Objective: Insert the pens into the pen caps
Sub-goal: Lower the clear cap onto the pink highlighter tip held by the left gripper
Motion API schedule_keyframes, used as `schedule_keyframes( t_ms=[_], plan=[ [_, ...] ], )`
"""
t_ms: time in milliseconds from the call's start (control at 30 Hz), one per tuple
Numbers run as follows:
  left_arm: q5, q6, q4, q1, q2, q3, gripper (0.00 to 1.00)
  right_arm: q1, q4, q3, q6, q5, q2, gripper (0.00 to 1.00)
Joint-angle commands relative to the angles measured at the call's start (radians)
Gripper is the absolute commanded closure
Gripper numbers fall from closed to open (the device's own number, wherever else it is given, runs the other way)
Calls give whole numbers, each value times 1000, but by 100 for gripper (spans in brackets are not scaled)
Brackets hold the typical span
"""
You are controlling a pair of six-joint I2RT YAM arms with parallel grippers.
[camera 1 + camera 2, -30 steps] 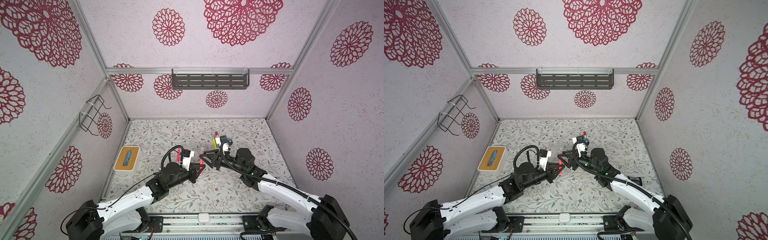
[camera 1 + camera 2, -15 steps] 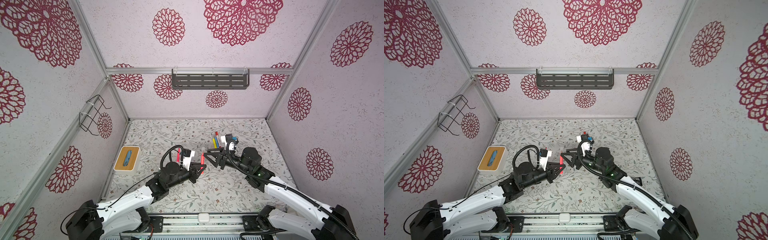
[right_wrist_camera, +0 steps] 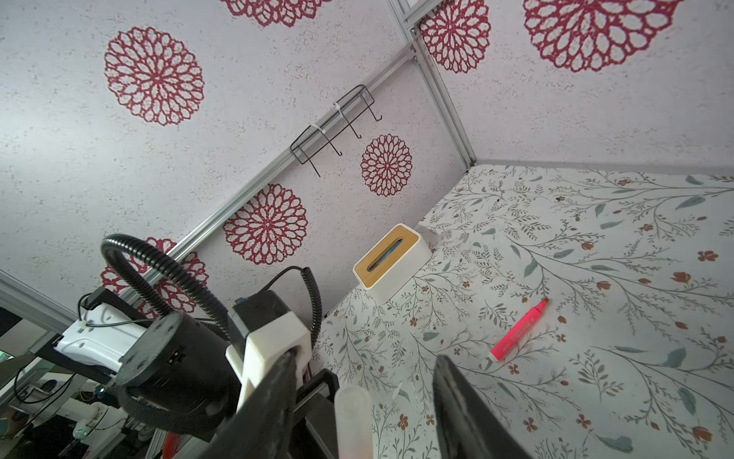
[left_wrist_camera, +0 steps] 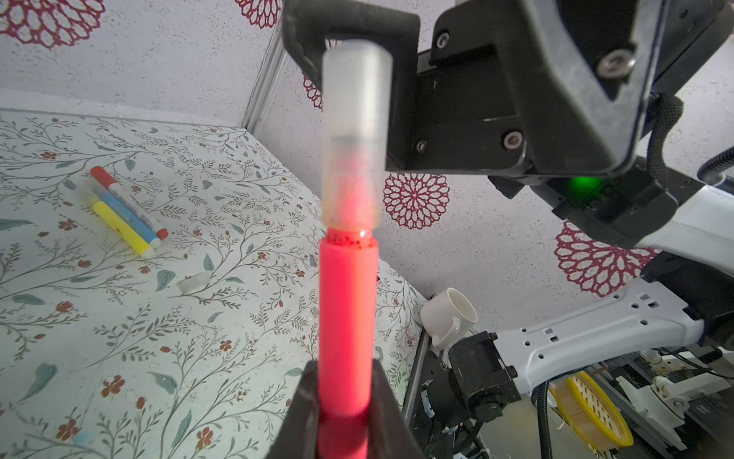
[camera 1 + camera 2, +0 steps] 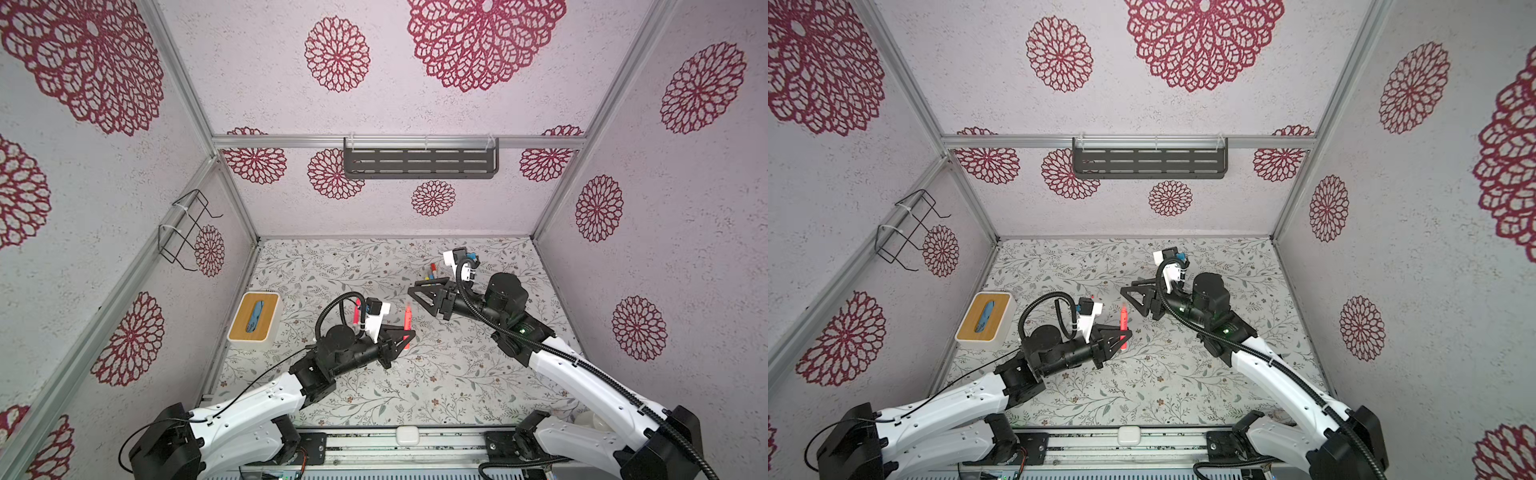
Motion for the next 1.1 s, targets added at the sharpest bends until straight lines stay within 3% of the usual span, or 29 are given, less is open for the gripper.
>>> schedule_keyframes(
  t_ms=[0, 333, 633, 1067],
  plan=[
    [19, 6, 33, -7, 1, -10, 100, 9, -29, 46, -35, -29, 3, 47],
    [32, 8, 27, -8, 11, -2, 100, 40, -55, 64, -67, -65, 30, 59],
    [45, 16, 37, -4, 3, 0, 100, 53, -89, 70, -93, -121, 26, 85],
    [162, -32, 115, 45, -15, 1, 100, 74, -123, 32, -131, -189, -4, 90]
  ],
)
